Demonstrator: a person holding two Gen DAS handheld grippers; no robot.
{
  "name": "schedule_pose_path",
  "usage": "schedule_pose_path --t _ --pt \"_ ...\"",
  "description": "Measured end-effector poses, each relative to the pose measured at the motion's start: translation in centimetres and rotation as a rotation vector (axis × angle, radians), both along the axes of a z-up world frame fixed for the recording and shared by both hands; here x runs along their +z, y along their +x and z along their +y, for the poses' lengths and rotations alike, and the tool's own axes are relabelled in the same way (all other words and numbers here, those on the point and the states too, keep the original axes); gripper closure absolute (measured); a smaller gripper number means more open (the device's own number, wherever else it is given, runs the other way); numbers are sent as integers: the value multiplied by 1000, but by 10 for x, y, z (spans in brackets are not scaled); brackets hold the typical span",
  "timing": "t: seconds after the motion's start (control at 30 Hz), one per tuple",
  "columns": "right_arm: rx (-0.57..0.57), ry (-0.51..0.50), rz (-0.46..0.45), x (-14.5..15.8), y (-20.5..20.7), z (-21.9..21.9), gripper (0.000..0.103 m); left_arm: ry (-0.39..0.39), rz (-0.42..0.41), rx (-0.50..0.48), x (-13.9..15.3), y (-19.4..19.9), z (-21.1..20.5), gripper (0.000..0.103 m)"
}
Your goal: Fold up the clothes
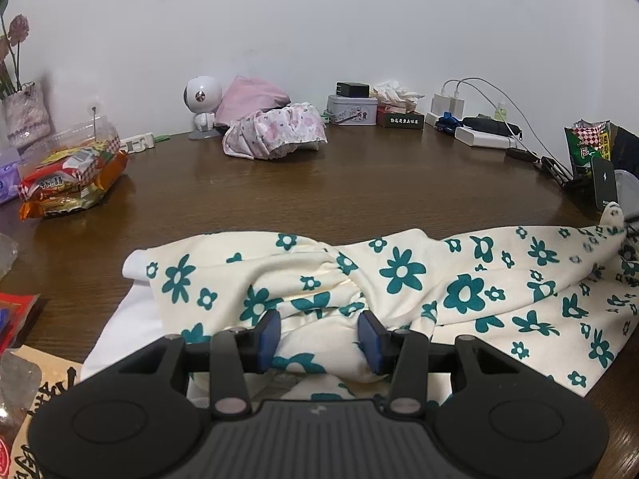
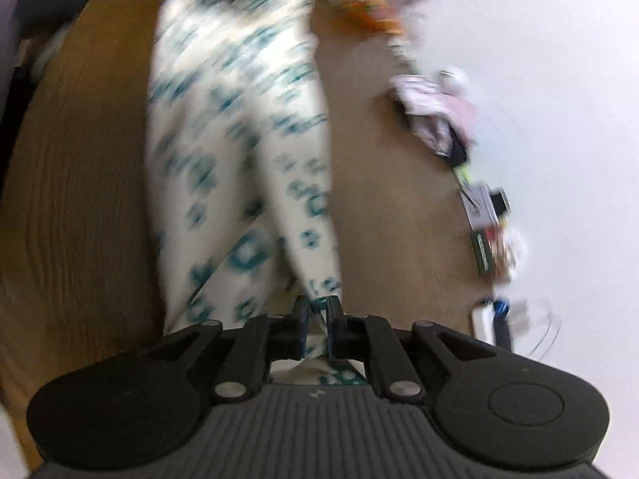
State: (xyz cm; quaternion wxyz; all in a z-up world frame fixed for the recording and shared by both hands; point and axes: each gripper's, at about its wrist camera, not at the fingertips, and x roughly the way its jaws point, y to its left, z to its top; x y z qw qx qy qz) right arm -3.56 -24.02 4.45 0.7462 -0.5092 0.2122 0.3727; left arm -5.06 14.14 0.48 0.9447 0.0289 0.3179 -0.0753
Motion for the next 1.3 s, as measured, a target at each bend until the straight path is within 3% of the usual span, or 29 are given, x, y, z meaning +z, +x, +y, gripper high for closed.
schedule_pose_path --t 0.07,0.13,0.27,0.37,0.4,0.43,0.47,0.5,0.73,0.8,0.87,0.93,0.97,1.0,1.2,1.27,1.3 --pt "-60 177 157 19 19 -3 95 -3 -3 -5 -1 0 1 59" --pt "-93 317 316 16 41 1 95 -6 2 -17 0 2 4 59" --pt "-78 184 352 -17 47 9 96 11 4 -24 -1 9 11 59" --pt "-73 223 397 2 38 -13 90 12 -1 -33 -2 14 16 59" --pt "-56 239 389 10 36 -20 67 13 -4 -39 -2 15 18 59" --pt "-37 253 380 18 33 -26 22 12 -7 -46 -3 17 21 59" --pt "-14 252 367 24 28 -32 7 12 -10 -53 -3 18 24 59" --pt "6 236 357 26 25 -33 1 13 -12 -61 -3 19 26 58" --pt "106 -11 296 1 37 -9 5 33 2 -93 -1 28 32 58" --pt "108 -35 306 -2 48 -11 6 34 2 -95 -1 29 33 57" --pt "96 -27 361 -1 60 -15 17 31 -1 -90 -2 30 35 57" --pt "90 -51 427 -2 65 -19 59 28 -3 -89 -2 31 37 57" --pt "92 -45 440 -1 64 -20 68 26 -4 -89 -2 31 38 57" --pt "94 -39 453 0 62 -21 92 24 -4 -89 -2 32 39 57" --pt "76 -15 457 5 62 -30 95 15 -12 -94 -3 31 40 56" --pt "71 -30 443 3 57 -28 88 14 -12 -93 -3 31 40 56" --pt "87 -47 427 3 52 -29 75 18 -12 -93 -3 31 39 56"
